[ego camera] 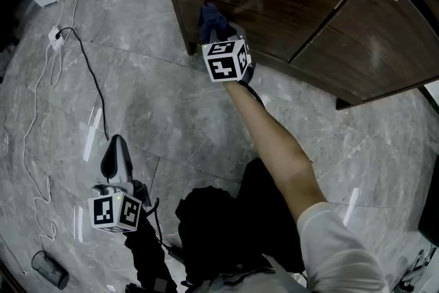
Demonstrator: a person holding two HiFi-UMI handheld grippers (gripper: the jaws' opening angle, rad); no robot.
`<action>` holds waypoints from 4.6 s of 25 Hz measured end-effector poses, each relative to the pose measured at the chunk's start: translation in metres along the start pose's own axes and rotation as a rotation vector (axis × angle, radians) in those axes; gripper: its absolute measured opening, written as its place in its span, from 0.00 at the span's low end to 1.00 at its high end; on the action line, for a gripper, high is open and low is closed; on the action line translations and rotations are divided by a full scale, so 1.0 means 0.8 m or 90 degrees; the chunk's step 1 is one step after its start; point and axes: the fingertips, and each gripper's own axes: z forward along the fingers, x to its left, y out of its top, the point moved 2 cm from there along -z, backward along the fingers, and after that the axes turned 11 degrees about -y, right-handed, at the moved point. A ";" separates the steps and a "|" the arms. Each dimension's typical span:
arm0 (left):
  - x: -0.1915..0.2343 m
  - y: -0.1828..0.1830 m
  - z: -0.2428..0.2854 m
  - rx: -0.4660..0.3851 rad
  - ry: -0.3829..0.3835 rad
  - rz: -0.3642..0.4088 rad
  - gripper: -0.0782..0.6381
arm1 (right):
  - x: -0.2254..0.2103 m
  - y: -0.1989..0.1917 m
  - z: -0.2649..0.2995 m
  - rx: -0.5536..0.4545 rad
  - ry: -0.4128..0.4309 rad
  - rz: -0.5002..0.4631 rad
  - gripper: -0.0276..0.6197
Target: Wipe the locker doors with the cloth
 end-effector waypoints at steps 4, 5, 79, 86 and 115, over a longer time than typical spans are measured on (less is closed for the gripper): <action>0.007 -0.005 -0.002 0.002 0.007 -0.002 0.11 | 0.032 0.007 0.019 0.002 0.023 -0.014 0.11; 0.008 -0.004 -0.002 0.002 0.009 -0.003 0.11 | 0.041 0.007 0.023 0.005 0.029 -0.019 0.11; -0.144 0.029 0.042 -0.006 -0.110 0.065 0.11 | -0.343 -0.255 -0.154 0.180 -0.247 0.139 0.11; -0.178 0.031 0.057 -0.004 -0.133 0.074 0.11 | -0.405 -0.282 -0.187 0.187 -0.285 0.143 0.11; -0.282 0.013 0.102 0.022 -0.198 0.109 0.11 | -0.608 -0.390 -0.316 0.220 -0.432 0.229 0.11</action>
